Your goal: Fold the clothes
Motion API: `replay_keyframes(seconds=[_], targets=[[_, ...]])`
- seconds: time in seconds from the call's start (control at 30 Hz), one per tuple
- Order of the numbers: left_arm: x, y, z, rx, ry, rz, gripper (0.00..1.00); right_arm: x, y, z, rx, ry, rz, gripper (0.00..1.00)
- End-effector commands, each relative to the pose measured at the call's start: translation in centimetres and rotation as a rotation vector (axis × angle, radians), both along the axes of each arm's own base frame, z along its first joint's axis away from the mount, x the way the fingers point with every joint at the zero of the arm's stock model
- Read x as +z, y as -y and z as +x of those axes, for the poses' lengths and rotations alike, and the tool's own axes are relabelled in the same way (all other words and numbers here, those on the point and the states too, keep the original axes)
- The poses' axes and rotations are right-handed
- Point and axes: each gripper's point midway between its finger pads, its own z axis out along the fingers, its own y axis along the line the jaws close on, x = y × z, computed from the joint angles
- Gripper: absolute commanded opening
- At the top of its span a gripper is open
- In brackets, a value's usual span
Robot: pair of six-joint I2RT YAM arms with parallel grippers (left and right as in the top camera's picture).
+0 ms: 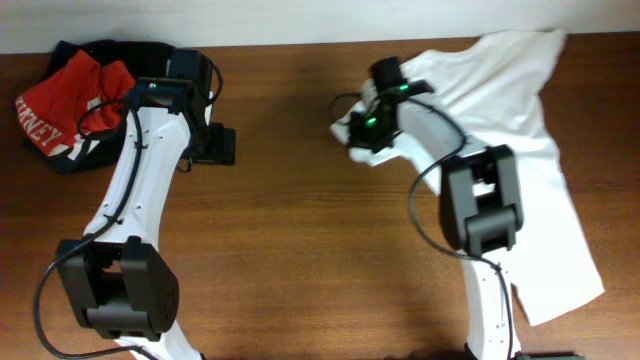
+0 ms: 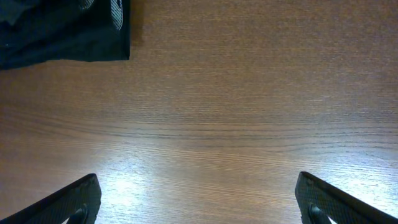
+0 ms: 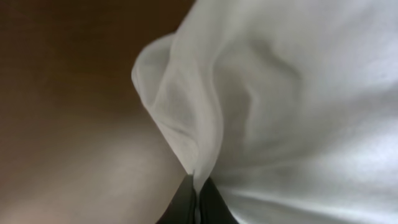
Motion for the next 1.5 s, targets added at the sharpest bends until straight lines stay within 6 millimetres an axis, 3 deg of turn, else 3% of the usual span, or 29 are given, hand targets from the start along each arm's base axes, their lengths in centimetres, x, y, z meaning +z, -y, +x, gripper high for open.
replay_keyframes(seconds=[0.0,0.03,0.13,0.2,0.3,0.4,0.43,0.5,0.53,0.63,0.7,0.77,0.93,1.03,1.17,1.2,1.3,1.37,1.47], targets=[[0.3,-0.4,0.3,0.023,0.017,-0.008,0.99,0.1,-7.5,-5.6,0.153,-0.113,0.073,0.04],[0.3,-0.7,0.3,0.032,0.017,-0.008,0.99,0.3,-10.3,-8.6,0.233,-0.157,0.094,0.04],[0.3,-1.9,0.3,0.062,0.016,-0.008,0.99,1.1,-15.3,-14.9,0.398,-0.247,0.145,0.04],[0.3,-2.6,0.3,0.079,0.016,-0.009,0.99,2.2,-16.8,-17.6,0.531,-0.255,0.189,0.04],[0.3,-2.9,0.3,0.089,0.016,-0.016,0.99,3.6,-16.8,-18.2,0.568,-0.250,0.162,0.10],[0.2,-2.5,0.3,0.083,0.015,-0.040,0.99,7.0,-15.8,-16.0,0.561,-0.177,0.095,0.22],[0.2,-2.1,0.3,0.079,0.013,-0.059,0.99,8.6,-14.8,-14.4,0.541,-0.121,0.025,0.29],[0.2,-2.1,0.3,0.079,0.013,-0.059,0.99,11.7,-13.7,-12.1,0.505,-0.037,-0.010,0.99],[0.2,-2.1,0.3,0.079,0.013,-0.059,0.99,13.4,-13.2,-11.0,0.486,-0.001,0.002,0.99],[0.2,-2.3,0.3,0.084,0.013,-0.059,0.99,17.3,-9.1,-7.2,0.312,0.059,-0.019,0.99],[0.2,-2.3,0.3,0.083,0.013,-0.060,0.99,18.7,-3.7,-4.7,0.144,0.061,-0.093,0.99],[0.2,-2.3,0.3,0.083,0.013,-0.061,0.99,20.7,2.6,-3.5,0.001,0.047,-0.135,0.99],[0.2,-2.2,0.3,0.083,0.013,-0.062,0.99,27.3,9.8,-3.0,-0.196,0.159,-0.064,0.99],[0.2,-2.2,0.3,0.083,0.013,-0.063,0.99,34.0,13.5,-5.5,-0.270,0.317,-0.043,0.99],[0.1,-1.3,0.3,0.073,0.009,-0.114,1.00,40.3,16.1,-10.8,-0.293,0.504,-0.122,0.99],[0.0,-0.7,0.3,0.065,0.008,-0.150,0.99,41.1,16.9,-12.2,-0.317,0.528,-0.159,0.99],[0.0,0.9,0.3,0.047,0.003,-0.240,0.99,42.0,18.8,-16.9,-0.367,0.551,-0.247,0.99],[0.0,1.0,0.3,0.046,0.003,-0.247,0.99,40.6,19.8,-20.6,-0.385,0.515,-0.297,0.99],[0.0,1.0,0.3,0.045,0.002,-0.247,0.99,38.3,21.5,-24.4,-0.464,0.456,-0.369,0.99]])
